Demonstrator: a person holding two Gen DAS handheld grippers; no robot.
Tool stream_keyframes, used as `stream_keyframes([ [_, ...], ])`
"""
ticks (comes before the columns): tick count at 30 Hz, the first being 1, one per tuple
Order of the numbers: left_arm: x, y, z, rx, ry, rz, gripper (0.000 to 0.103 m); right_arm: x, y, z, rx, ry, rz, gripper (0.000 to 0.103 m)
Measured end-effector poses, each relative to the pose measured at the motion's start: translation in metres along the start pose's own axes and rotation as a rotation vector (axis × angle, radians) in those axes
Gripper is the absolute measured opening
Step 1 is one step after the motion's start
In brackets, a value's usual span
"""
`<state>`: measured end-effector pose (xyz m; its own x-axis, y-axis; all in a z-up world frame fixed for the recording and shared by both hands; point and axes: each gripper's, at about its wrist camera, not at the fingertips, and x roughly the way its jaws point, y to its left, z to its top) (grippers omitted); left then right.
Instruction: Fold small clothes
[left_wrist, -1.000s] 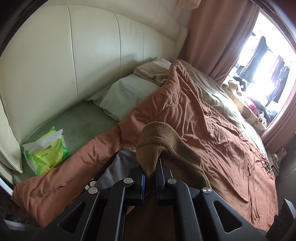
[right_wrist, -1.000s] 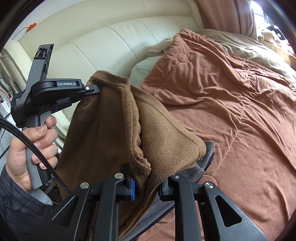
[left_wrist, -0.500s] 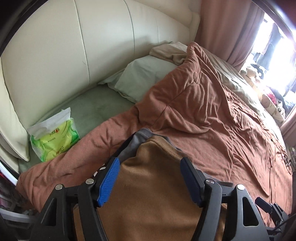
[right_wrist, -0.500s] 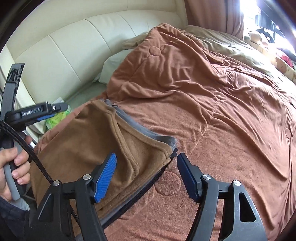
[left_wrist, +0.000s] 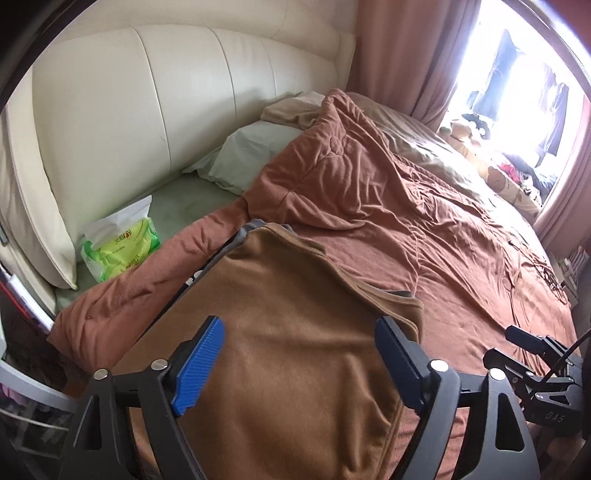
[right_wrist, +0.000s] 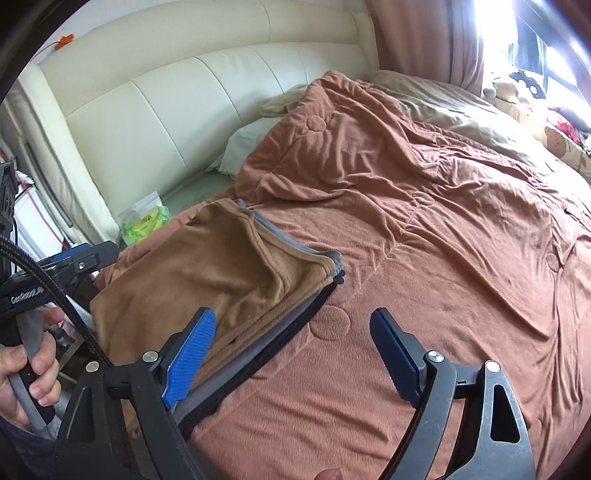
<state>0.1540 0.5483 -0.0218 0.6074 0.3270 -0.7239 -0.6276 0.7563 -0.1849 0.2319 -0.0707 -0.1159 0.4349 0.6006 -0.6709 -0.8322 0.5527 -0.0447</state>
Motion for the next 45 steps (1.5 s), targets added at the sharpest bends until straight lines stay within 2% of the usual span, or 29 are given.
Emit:
stream_keyframes([
  [1, -0.010, -0.005, -0.005, 0.009, -0.017, 0.005, 0.098, -0.013, 0.000, -0.005, -0.005, -0.009, 0.000, 0.093],
  [3, -0.031, -0.017, -0.015, 0.021, -0.054, 0.003, 0.103, -0.039, -0.003, -0.014, -0.020, -0.035, -0.009, 0.098],
  [17, -0.123, -0.095, -0.076, 0.071, -0.137, -0.011, 0.103, -0.163, -0.041, -0.078, -0.004, -0.130, -0.038, 0.098],
  [23, -0.156, -0.122, -0.105, 0.092, -0.163, -0.032, 0.103, -0.213, -0.051, -0.112, 0.025, -0.182, -0.079, 0.098],
  [38, -0.233, -0.161, -0.180, 0.169, -0.260, -0.069, 0.103, -0.322, -0.043, -0.221, 0.038, -0.311, -0.104, 0.098],
  [45, -0.268, -0.175, -0.214, 0.216, -0.307, -0.110, 0.103, -0.366, -0.050, -0.277, 0.068, -0.361, -0.137, 0.098],
])
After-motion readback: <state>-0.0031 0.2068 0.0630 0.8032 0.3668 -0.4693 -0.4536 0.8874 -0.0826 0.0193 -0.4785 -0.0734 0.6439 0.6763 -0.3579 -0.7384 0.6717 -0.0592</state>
